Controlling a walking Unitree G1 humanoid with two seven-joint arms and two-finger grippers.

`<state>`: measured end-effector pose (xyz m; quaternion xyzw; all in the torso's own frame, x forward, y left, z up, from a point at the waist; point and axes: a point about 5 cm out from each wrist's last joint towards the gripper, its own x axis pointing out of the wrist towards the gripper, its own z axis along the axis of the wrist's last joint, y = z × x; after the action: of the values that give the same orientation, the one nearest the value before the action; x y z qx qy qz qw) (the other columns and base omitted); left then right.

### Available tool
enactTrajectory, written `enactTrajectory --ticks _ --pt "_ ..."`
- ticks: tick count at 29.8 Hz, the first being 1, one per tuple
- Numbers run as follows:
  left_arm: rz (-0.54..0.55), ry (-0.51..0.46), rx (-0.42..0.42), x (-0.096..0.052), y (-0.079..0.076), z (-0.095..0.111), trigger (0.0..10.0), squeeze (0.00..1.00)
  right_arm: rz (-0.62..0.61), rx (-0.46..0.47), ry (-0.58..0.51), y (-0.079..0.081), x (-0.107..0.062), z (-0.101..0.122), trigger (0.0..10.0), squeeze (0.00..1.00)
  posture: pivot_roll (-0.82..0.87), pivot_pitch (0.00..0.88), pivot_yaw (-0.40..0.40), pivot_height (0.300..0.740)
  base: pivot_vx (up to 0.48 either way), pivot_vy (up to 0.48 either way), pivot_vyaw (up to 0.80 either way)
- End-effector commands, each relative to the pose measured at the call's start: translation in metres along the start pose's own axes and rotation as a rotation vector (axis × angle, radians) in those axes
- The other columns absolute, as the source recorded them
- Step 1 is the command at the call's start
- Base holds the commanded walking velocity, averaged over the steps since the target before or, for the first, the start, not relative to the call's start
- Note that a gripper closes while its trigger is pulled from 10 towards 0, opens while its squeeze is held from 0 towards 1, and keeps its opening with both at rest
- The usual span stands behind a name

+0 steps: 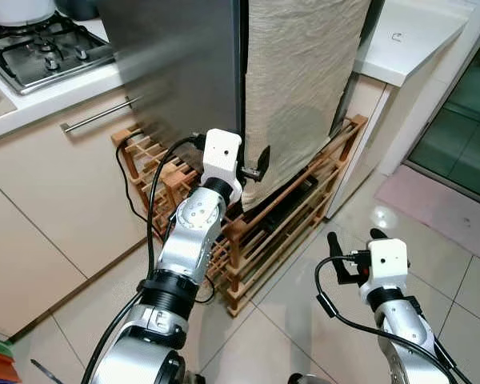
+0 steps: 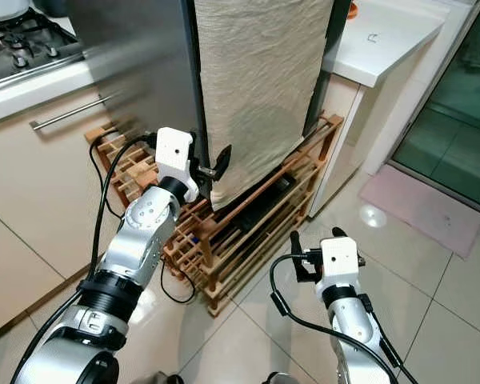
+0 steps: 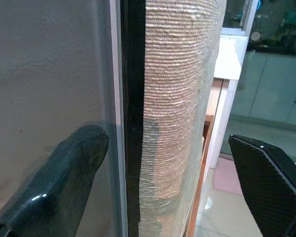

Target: Restocking fridge

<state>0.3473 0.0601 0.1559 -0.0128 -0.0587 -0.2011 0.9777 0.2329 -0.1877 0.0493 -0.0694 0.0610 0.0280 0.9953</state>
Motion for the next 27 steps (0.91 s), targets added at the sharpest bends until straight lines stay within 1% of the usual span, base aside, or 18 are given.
enactTrajectory --ticks 1,8,11,21,27 --pt "0.004 -0.017 -0.002 0.0035 -0.0009 0.0035 10.0 0.00 -0.013 -0.004 -0.001 -0.0042 -0.0012 -0.0017 10.0 0.00 -0.12 0.031 0.027 0.740 0.000 0.000 0.00" --pt "0.009 -0.024 -0.019 0.0073 -0.0015 0.0062 10.0 0.00 -0.013 -0.003 0.002 -0.0043 -0.0005 -0.0031 10.0 0.00 -0.12 0.033 0.029 0.740 0.000 0.000 0.00" --pt "0.008 -0.018 -0.045 0.0095 -0.0011 0.0079 10.0 0.00 -0.014 -0.002 0.003 -0.0045 -0.0003 -0.0034 10.0 0.00 -0.12 0.033 0.028 0.740 0.000 0.000 0.00" --pt "-0.003 -0.016 -0.058 0.0103 -0.0065 0.0067 10.0 0.00 -0.013 -0.004 0.000 -0.0038 -0.0011 -0.0025 10.0 0.00 -0.12 0.035 0.027 0.740 0.000 0.000 0.00" --pt "-0.001 -0.013 -0.079 0.0102 -0.0039 0.0083 10.0 0.00 -0.014 -0.006 -0.003 -0.0037 -0.0010 -0.0015 10.0 0.00 -0.12 0.035 0.030 0.740 0.000 0.000 0.00"
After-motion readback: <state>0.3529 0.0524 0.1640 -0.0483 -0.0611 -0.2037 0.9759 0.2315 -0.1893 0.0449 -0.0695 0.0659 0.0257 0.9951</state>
